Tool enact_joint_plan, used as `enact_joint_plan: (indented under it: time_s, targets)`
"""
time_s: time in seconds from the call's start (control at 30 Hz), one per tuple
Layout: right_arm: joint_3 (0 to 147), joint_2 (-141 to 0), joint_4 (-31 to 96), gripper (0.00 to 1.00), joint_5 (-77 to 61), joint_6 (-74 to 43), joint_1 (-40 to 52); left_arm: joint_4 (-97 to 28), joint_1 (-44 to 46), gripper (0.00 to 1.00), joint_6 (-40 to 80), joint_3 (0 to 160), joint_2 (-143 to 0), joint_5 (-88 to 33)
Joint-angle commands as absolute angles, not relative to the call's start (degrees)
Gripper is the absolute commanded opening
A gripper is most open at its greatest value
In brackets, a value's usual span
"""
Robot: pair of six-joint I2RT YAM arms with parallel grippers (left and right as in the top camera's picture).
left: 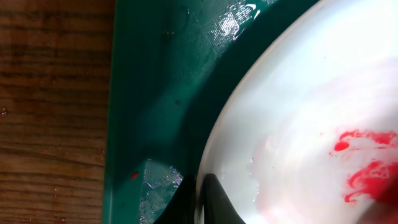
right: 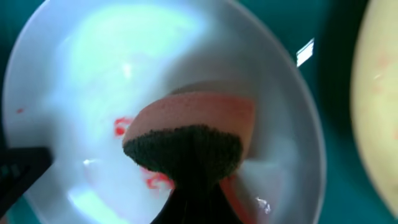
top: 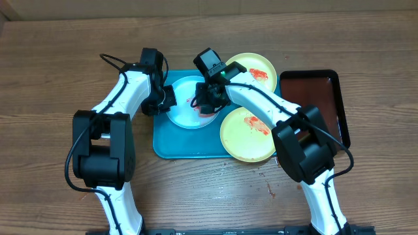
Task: Clean dirty plates on tray and stack at the side
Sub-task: 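Scrub the white plate with the sponge while left gripper holds it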
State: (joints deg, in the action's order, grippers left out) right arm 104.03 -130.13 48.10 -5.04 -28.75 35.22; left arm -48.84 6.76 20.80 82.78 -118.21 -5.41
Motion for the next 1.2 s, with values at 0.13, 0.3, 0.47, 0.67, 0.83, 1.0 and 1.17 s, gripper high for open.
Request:
enact_joint_plan:
  time_s: [0.13, 0.3, 0.47, 0.67, 0.83, 1.0, 1.17]
  targets:
    - [105.49, -132.03, 47.97, 0.04, 0.49, -22.46, 34.81, -50.59, 6.79, 0.04, 19.22, 82.65, -120.33, -4.51]
    - [105.49, -132.79, 47.90, 0.04, -4.51, -22.46, 35.59, -52.53, 6.79, 0.04, 19.22, 82.65, -120.31, -4.67]
    - [105.51, -132.79, 47.86, 0.04, -12.27, -22.72, 36.42, -55.37, 6.74, 0.04, 14.98, 82.67, -120.25, -9.28]
    - [105.51, -132.79, 47.72, 0.04, -17.41, -23.16, 36.49, -58.04, 6.63, 0.04, 12.32, 82.67, -120.20, -10.13]
    - [105.51, -132.79, 47.24, 0.04, -19.92, -23.11, 38.00, -57.58, 6.63, 0.04, 12.21, 82.67, -120.20, -10.15]
    - [105.51, -132.79, 48.29, 0.04, -19.20, -22.61, 38.46, -56.49, 6.61, 0.04, 12.21, 82.67, -120.20, -10.09]
    - [106.02, -132.77, 50.89, 0.04, -8.56, -22.46, 36.86, -54.98, 5.45, 0.04, 13.58, 82.67, -120.20, -8.36]
